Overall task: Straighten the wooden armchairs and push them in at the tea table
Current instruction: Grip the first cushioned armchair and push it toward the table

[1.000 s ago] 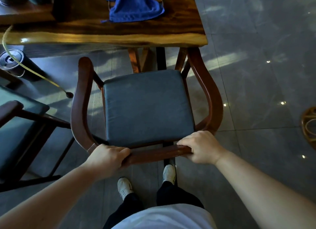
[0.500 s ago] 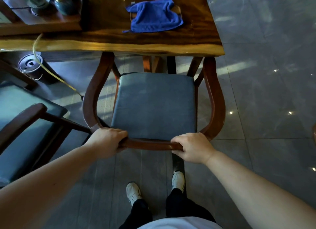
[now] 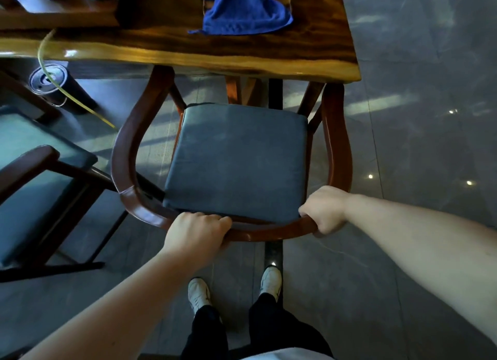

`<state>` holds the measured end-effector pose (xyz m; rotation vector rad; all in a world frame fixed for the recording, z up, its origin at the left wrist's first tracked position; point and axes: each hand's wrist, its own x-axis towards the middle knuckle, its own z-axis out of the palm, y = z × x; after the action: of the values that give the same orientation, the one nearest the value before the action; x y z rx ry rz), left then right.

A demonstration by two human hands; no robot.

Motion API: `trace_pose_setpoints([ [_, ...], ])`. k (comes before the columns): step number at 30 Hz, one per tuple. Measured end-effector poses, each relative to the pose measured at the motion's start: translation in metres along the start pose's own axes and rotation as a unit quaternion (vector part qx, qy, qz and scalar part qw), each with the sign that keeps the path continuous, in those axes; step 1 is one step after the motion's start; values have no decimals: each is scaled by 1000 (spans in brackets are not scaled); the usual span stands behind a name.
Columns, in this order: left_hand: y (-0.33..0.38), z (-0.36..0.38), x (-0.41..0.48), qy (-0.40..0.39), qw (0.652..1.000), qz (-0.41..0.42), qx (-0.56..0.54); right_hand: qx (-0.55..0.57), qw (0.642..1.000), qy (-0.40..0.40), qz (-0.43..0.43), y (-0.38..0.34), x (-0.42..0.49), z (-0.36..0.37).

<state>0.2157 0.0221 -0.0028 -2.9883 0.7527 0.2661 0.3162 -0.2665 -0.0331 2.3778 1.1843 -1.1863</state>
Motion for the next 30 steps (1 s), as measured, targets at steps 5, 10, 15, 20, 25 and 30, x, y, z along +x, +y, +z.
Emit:
trace_pose_setpoints([
  [5,22,-1,15,15,1000,-1,-22,9,1000,-2,18,26,-9,7],
  [10,40,-2,21,-15,999,-27,-13,10,999,13,38,37,-12,21],
  [15,42,-11,20,-32,998,-48,-4,40,997,48,54,28,-23,23],
  [20,44,-15,13,-19,998,-48,-24,90,985,144,19,-4,-39,21],
  [25,29,-32,-33,43,996,-70,-31,83,968,231,-58,-60,-39,-8],
  [30,-14,-44,-110,50,984,-171,-22,44,951,284,-116,-122,-16,-64],
])
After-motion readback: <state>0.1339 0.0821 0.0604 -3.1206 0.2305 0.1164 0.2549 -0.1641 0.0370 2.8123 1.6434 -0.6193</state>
